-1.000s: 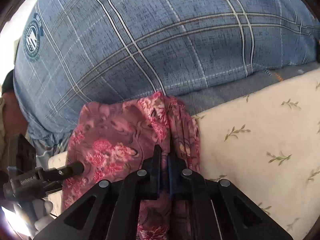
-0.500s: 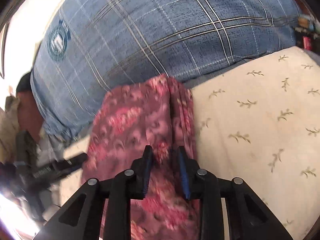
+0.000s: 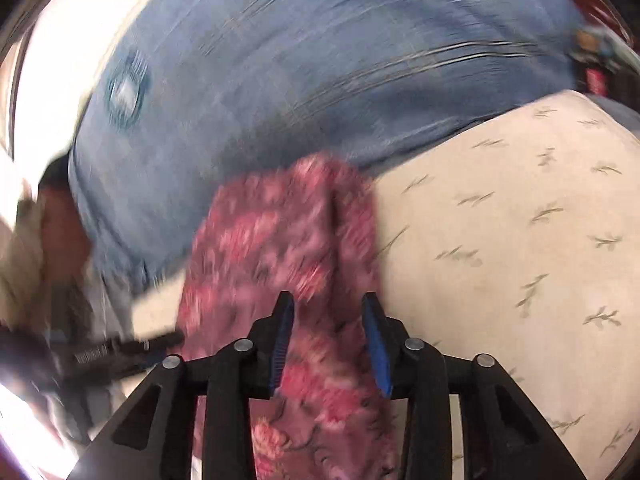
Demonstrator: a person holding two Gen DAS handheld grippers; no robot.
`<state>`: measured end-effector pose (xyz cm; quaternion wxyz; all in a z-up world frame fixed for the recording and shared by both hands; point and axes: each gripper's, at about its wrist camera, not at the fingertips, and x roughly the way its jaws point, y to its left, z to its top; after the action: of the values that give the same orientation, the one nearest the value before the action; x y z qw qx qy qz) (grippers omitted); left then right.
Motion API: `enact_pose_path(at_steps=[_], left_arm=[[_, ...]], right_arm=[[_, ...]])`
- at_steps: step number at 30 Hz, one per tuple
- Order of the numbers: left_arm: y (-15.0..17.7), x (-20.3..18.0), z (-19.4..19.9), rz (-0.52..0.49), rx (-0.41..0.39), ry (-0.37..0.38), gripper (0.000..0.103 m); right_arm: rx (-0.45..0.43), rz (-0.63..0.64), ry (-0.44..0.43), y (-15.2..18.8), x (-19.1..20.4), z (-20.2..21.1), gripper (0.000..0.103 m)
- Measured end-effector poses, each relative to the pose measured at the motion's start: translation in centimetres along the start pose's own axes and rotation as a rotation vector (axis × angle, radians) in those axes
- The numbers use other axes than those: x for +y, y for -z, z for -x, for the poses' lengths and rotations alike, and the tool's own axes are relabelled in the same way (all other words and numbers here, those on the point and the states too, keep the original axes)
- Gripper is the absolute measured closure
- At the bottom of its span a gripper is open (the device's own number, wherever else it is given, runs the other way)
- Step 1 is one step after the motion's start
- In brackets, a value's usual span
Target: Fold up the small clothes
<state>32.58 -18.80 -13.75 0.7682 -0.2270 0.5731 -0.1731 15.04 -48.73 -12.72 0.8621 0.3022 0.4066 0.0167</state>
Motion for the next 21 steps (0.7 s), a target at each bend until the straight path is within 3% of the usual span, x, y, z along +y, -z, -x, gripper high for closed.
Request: enact_pose_path(at_steps=[1, 4, 8, 11, 17, 19, 21], left_arm=[[-0.4, 0.5, -0.1, 0.013, 0.009, 0.007, 0.041], [-0.8, 1.1, -0.7, 0.033, 0.03, 0.041, 0.039], [-1.6, 0.9, -2.1, 0.043, 0.064, 0.096, 0.037], [-2.2, 0.4, -3.3, 0.04, 0.07, 0.114, 0.029], [-2.1, -1.7, -5.0, 0.007, 0.058, 0.052, 0.029], [-2.1, -1.8, -5.1, 0.011, 0.062, 0.064, 0.029], [-2.2, -1.2, -5.2, 0.036, 0.076, 0.101, 0.029]], right_arm=[[-0.008, -0.034, 0.01, -0.4, -0.9, 0.1, 0.052], [0.018, -0.095, 0.012, -1.0, -3.0, -0.7, 0.052], [0.054, -0.15, -0.118, -0.9, -3.9, -2.8, 0.051], [0.069, -0.141, -0.211, -1.1, -3.1, -4.0, 0.047], [0.115, -0.065, -0.187, -1.8, -1.2, -5.6, 0.048], [0.12, -0.171, -0.255, -1.7, -2.3, -5.3, 0.047], [0.073, -0.328, -0.379, -1.3, -4.4, -4.7, 0.047]])
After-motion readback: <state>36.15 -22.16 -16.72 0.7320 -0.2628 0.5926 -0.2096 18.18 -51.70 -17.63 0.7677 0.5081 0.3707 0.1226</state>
